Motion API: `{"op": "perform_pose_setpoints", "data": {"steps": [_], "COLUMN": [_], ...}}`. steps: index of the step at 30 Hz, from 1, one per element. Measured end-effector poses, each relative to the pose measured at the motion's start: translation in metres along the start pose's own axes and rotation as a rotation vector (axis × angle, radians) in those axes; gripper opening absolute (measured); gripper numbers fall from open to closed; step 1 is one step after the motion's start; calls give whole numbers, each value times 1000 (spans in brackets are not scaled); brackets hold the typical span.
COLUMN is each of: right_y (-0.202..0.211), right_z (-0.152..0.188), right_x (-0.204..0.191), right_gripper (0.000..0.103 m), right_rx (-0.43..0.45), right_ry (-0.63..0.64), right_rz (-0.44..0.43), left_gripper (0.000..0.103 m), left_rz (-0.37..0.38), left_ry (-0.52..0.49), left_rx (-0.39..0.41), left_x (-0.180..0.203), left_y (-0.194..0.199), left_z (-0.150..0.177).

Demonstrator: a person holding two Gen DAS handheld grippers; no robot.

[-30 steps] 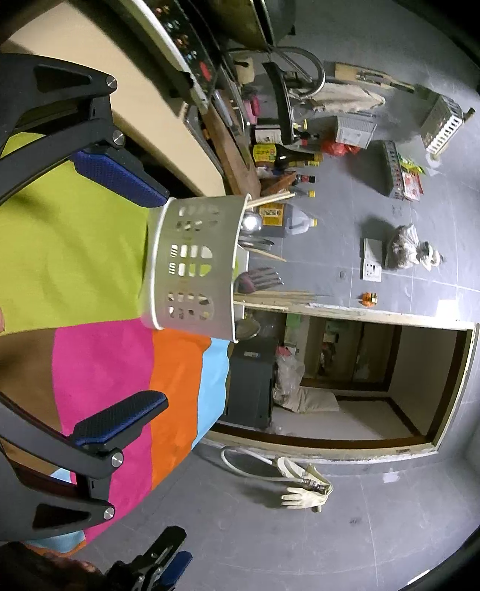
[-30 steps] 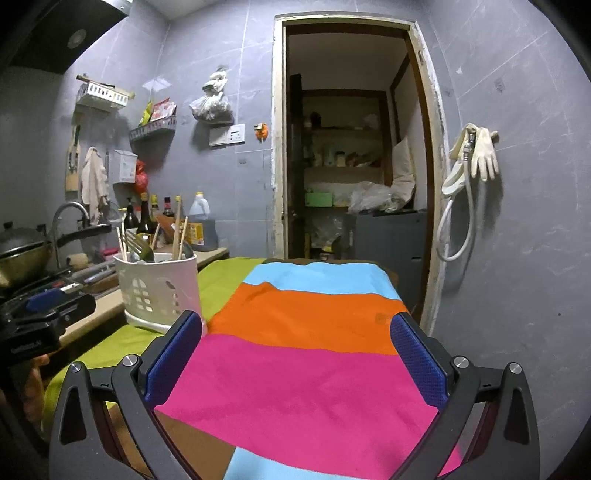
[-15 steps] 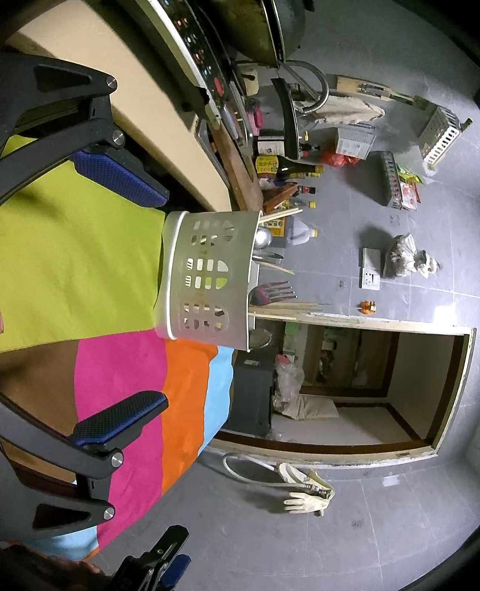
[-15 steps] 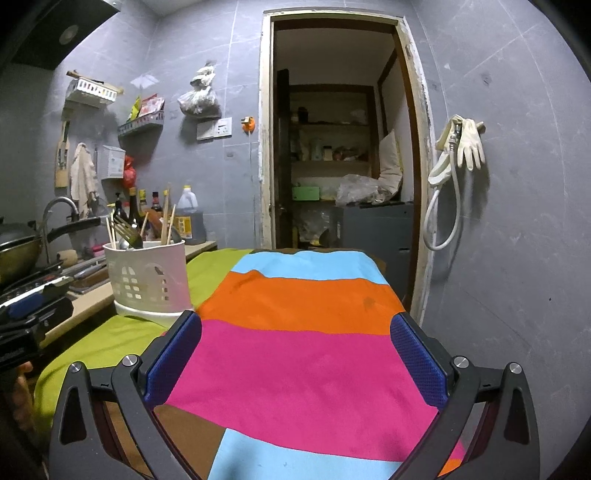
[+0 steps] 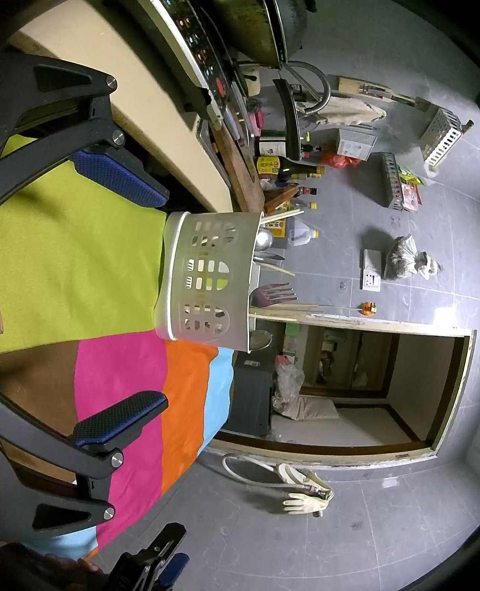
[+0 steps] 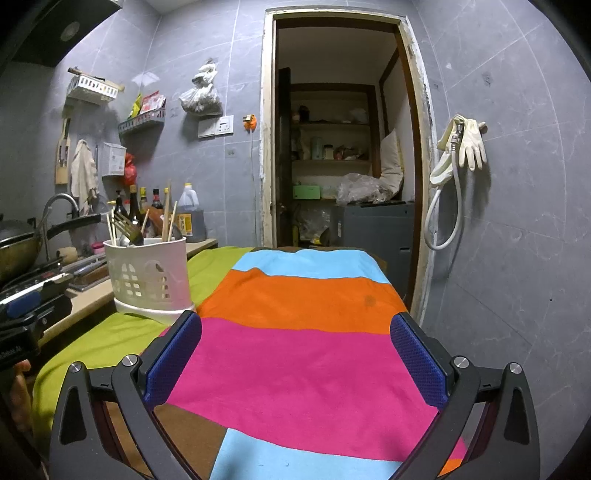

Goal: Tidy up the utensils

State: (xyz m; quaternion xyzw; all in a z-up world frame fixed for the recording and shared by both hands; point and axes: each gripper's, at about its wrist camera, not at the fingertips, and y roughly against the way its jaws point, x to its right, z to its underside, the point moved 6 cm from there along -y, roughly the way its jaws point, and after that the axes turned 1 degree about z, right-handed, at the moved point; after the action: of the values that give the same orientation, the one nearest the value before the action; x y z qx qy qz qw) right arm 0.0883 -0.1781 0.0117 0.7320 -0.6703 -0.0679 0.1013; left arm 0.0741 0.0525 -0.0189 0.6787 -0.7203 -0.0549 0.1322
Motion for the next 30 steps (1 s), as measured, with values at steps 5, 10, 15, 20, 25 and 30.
{"op": "perform_pose_setpoints", "data": {"steps": [5,10,15,20,25,30], "right_y": [0,0,0,0,0,0], "right_z": [0,0,-1,-1,-1,-1], "right_x": [0,0,0,0,1,1], "right_gripper": [103,103,103,103,103,103], "right_rx": [0,-1,-1,-1,-1,-1], "right_ry": [-1,-2,-1,-1,0,-1], "right_rz": [-1,-2,-1,-1,-1,-1], "left_gripper": [98,98,98,98,98,98], "left_rz": [0,3,3,2,3,3], "left_ry": [3,6,6,5,3,3], "left_rx": [0,-5,-4,-4,-5,-6], "left_x": [0,0,0,0,0,0], "left_y": [0,-1,-1,-1,-1,-2], "left_z": [0,1,1,1,2,2]}}
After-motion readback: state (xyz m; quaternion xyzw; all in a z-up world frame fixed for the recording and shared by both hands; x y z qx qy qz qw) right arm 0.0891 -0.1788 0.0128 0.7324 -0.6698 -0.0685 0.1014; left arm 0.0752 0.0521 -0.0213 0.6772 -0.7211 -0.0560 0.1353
